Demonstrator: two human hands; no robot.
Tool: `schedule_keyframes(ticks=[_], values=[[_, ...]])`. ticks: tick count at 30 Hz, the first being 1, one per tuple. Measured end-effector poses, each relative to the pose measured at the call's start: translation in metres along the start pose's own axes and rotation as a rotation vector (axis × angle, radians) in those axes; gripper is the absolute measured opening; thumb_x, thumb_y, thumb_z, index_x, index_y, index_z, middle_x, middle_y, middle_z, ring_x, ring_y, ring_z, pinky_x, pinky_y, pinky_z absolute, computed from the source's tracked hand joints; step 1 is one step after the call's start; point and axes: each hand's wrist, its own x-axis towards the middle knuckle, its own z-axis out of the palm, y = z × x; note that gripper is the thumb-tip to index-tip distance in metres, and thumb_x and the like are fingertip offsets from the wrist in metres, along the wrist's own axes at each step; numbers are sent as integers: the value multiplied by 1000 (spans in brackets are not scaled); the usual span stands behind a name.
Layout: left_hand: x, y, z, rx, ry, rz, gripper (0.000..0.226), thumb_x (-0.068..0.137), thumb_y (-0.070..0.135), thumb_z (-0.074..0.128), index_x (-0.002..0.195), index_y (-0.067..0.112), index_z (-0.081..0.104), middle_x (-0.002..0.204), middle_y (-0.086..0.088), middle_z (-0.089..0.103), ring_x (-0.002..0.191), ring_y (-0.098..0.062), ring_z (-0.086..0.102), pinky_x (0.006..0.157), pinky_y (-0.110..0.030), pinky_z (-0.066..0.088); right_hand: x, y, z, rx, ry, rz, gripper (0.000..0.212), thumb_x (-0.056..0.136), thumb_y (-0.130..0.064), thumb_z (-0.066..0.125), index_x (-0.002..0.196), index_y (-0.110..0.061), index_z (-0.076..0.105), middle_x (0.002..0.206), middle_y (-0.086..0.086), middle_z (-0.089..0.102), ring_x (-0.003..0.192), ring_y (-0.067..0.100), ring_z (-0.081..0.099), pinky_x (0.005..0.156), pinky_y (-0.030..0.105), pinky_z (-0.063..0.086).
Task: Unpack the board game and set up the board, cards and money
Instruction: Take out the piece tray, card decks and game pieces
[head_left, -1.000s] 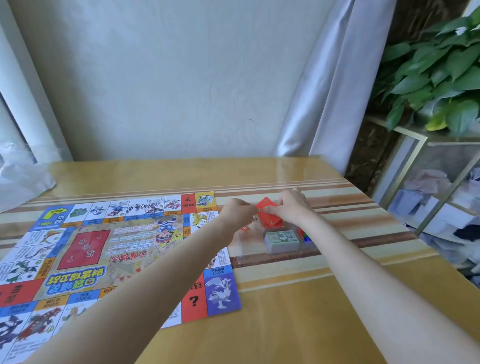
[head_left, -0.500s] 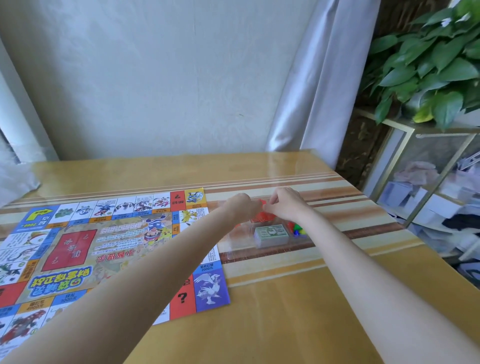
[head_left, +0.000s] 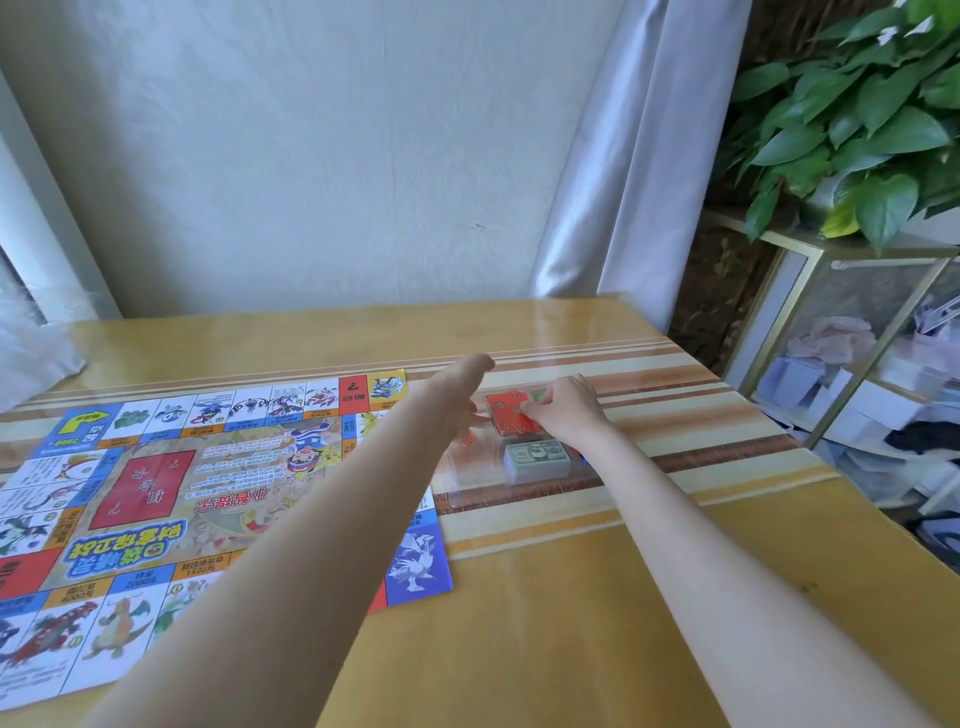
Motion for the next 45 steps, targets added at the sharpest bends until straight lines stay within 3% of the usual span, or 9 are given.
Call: schedule_keyframes(ticks=[4,6,9,12,19,23,26,34,45], values=[[0,0,6,-72,29,21,52,96,30,40,138,2,28,129,-15,40,97,-24,51,108,-47,22,0,5,0,41,-4,2,52,86,-32,62,46,-16,32,60,1,23,82,24,34,68,31,27],[-4,0,7,-64,24,15,39,96,28,40,125,3,36,100,-10,50,97,-23,50,101,-40,31,-1,6,-1,68,-5,-3,47,86,-32,61,48,-17,39,65,6,36,86,27,39,70,31,28],[-6,-2,13,75,78,80,17,95,15,42,81,6,43,71,-3,42,69,-16,48,65,-24,42,-1,7,0,123,26,-21,17,85,-32,64,84,-16,56,109,10,54,114,26,43,88,35,38],[2,-6,21,221,146,198,26,92,10,49,67,9,42,66,-1,40,57,-14,37,43,-21,33,-3,7,-2,191,83,-40,26,84,-28,66,102,-12,57,118,9,49,115,25,45,95,35,40],[15,-17,29,357,264,234,32,90,26,58,68,9,42,65,-1,43,64,-16,47,46,-23,31,-7,7,-4,239,96,-111,7,83,-21,68,79,-18,64,115,10,53,114,26,47,92,32,40],[19,-14,21,299,238,220,30,87,17,57,62,10,42,63,-2,43,55,-14,40,45,-22,29,-7,5,-8,334,68,-88,29,80,-22,72,105,-14,59,115,4,55,108,20,52,85,28,41],[14,-11,13,226,167,312,25,85,7,58,62,12,51,60,-1,47,53,-12,40,48,-20,33,-11,-4,-16,514,32,-77,54,82,-17,70,130,-13,44,117,0,55,106,15,54,86,29,45],[-15,-12,-34,-173,-252,436,24,87,31,61,103,13,59,84,-3,64,81,-15,60,85,-29,48,-34,-41,-42,1342,-422,-80,49,89,11,48,131,-14,43,100,18,64,81,27,67,67,37,58],[-37,-23,-40,-333,-346,377,46,90,50,45,113,13,58,98,-11,67,95,-20,62,100,-30,43,-59,-60,-51,1401,-478,78,56,84,11,56,134,-7,36,95,17,64,68,20,67,59,31,59]])
